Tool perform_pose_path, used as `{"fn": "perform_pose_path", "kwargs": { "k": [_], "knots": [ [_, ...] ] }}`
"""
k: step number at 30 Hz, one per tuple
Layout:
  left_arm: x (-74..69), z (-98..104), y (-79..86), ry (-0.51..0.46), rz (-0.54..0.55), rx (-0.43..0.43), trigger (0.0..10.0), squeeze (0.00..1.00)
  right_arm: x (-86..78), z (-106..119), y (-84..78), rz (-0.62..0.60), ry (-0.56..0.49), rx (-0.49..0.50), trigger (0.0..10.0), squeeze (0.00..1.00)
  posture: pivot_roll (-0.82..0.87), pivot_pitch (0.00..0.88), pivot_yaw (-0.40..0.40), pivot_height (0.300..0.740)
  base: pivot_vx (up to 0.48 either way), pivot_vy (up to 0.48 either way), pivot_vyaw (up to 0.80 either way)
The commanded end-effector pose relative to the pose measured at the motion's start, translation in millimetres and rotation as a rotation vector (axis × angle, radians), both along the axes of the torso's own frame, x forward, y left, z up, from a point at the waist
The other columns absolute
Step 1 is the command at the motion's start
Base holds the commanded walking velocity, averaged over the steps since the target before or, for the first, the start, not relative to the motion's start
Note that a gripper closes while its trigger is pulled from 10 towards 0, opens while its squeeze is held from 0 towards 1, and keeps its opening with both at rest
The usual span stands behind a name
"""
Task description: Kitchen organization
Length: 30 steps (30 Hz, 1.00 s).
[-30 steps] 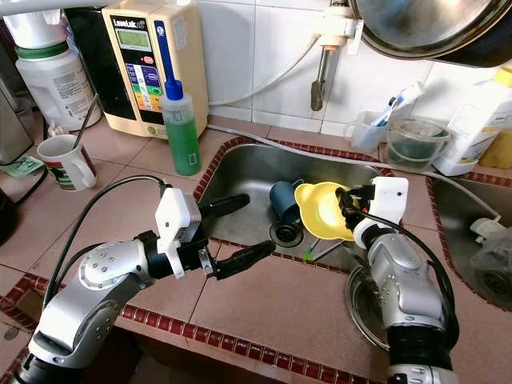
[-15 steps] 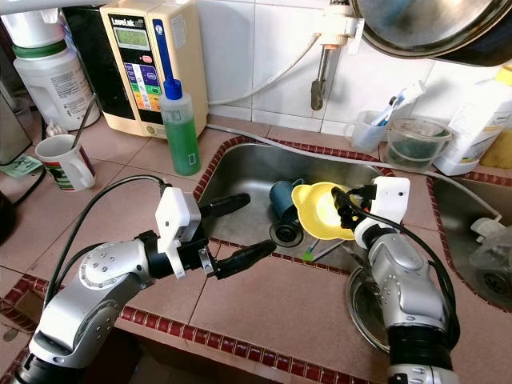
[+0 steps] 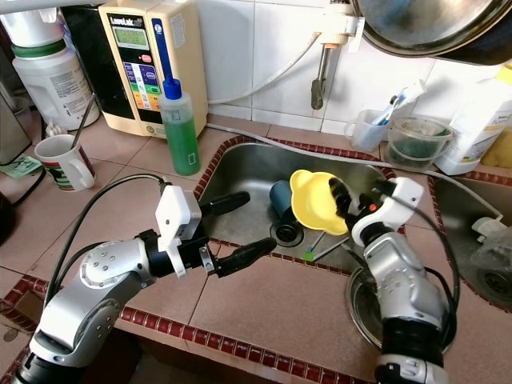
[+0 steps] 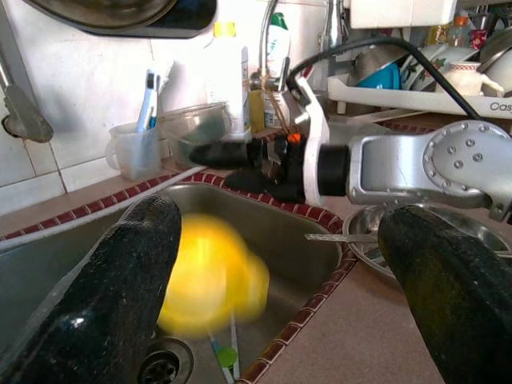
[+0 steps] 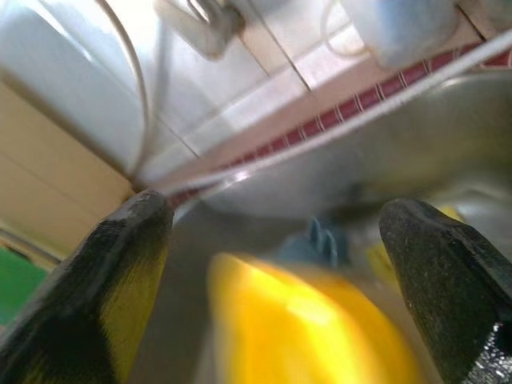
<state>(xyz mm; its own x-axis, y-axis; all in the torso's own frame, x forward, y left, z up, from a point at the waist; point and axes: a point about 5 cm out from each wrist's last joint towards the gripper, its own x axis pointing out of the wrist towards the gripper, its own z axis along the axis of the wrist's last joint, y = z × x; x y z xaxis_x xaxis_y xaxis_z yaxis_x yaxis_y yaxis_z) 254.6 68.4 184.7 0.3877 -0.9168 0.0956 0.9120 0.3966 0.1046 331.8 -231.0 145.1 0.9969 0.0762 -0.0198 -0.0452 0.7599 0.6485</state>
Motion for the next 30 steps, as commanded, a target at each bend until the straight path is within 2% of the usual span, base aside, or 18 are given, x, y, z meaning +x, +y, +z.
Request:
{"fn": "perform_pose_path", "kwargs": {
  "k": [1,3,4,7,8,10,12,13,16,19,21,24,29,30],
  "knots": [
    [-0.8,7.5,-1.6,-0.029,-0.016,-0.001,10.0,0.0,0.6,3.3,0.5,0.014,-0.001,0.074,10.0,1.0,-0.02,0.014,0.025,0.74,0.0,0.0,0.0],
    [-0.8,7.3,-1.3,-0.033,-0.016,0.002,10.0,0.0,0.6,2.2,3.4,0.029,0.016,0.082,10.0,1.0,-0.02,0.008,0.027,0.74,0.0,0.0,0.0],
    [-0.5,7.7,-1.5,-0.033,-0.016,0.001,10.0,0.0,0.7,1.4,4.0,0.03,0.023,0.078,10.0,0.0,-0.02,0.005,0.028,0.74,0.0,0.0,0.0],
    [-0.1,8.6,-1.5,-0.034,-0.014,-0.003,10.0,0.0,0.9,-0.6,3.7,0.021,0.035,0.029,10.0,0.0,-0.01,0.001,0.027,0.74,0.0,0.0,0.0],
    [0.0,8.8,-1.4,-0.032,-0.014,-0.005,10.0,0.0,0.5,3.0,4.2,0.014,0.006,-0.057,10.0,0.0,-0.01,0.0,0.028,0.74,0.0,0.0,0.0],
    [0.1,8.7,-1.3,-0.033,-0.013,-0.004,10.0,0.0,-0.1,5.5,5.3,0.016,-0.011,-0.119,10.0,0.0,-0.01,0.0,0.028,0.74,0.0,0.0,0.0],
    [1.4,8.6,-0.4,-0.042,-0.002,-0.001,10.0,0.0,-1.3,13.9,6.1,-0.006,-0.081,-0.229,10.0,0.0,-0.01,0.0,0.026,0.74,0.0,0.0,0.0],
    [1.4,8.6,-0.4,-0.042,-0.002,-0.001,10.0,0.0,-1.3,13.9,6.1,-0.006,-0.081,-0.229,10.0,0.0,-0.01,0.0,0.026,0.74,0.0,0.0,0.0],
    [4.4,9.1,1.5,-0.05,0.019,-0.003,10.0,0.0,-5.0,28.6,12.0,-0.024,-0.195,-0.36,10.0,0.0,-0.01,0.0,0.028,0.74,0.0,0.0,0.0],
    [7.9,10.4,3.0,-0.044,0.041,-0.017,10.0,0.0,-9.2,42.2,18.1,-0.046,-0.309,-0.415,10.0,0.0,-0.02,0.0,0.03,0.74,0.0,0.0,0.0],
    [13.8,11.7,5.6,-0.041,0.09,-0.036,10.0,0.0,-12.1,48.2,21.3,-0.069,-0.357,-0.439,10.0,0.0,-0.02,0.0,0.031,0.74,0.0,0.0,0.0],
    [29.4,11.5,14.2,-0.034,0.234,-0.07,10.0,0.0,-18.2,53.2,24.3,-0.119,-0.42,-0.468,10.0,0.0,-0.02,0.0,0.032,0.74,0.0,0.0,0.0],
    [48.9,2.9,31.0,0.018,0.383,-0.116,10.0,0.0,-26.9,49.3,26.6,-0.201,-0.443,-0.557,10.0,0.0,-0.01,0.0,0.023,0.74,0.0,0.0,0.0],
    [57.8,1.8,39.1,0.03,0.443,-0.139,10.0,0.0,-29.5,45.7,27.0,-0.228,-0.436,-0.566,10.0,0.0,0.0,0.0,0.019,0.74,0.0,0.0,0.0]
  ]
}}
